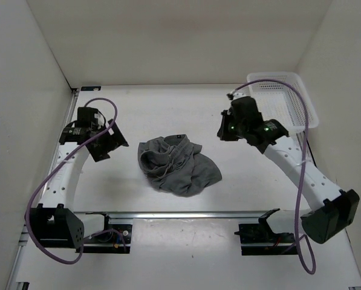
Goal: Fold and stack the shorts
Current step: Move the shorts to the center of the board, then flatten the shorts out
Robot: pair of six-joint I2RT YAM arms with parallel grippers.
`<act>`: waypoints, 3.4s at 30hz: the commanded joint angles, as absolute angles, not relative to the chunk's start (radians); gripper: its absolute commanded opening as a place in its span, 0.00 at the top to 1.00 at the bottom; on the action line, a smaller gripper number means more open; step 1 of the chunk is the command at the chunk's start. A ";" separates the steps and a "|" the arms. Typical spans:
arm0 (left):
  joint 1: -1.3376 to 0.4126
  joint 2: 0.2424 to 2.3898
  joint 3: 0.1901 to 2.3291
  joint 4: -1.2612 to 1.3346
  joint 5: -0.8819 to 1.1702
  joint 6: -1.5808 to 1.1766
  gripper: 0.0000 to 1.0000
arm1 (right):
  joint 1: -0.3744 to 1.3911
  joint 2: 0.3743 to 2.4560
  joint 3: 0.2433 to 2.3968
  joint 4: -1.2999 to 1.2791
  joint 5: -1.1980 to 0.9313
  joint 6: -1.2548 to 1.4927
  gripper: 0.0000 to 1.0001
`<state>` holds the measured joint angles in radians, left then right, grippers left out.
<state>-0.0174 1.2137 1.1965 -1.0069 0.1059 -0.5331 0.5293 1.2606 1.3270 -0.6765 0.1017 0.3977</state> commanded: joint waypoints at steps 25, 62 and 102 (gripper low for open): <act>-0.365 1.483 1.212 -0.856 0.160 -0.568 0.52 | 0.663 1.937 1.621 -0.635 -0.045 0.563 0.22; -0.333 1.776 1.878 -1.144 -0.193 -0.528 0.90 | 0.568 2.092 2.212 -0.871 0.006 0.437 1.00; 0.056 1.408 1.333 -1.049 0.057 -0.632 0.37 | 0.961 1.507 1.285 -0.469 0.074 0.405 0.41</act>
<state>-0.0532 1.4597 1.3834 -1.0191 -0.0101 -0.6453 0.8051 1.3746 1.2156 -0.4820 0.2031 0.4389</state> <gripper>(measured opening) 0.592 0.531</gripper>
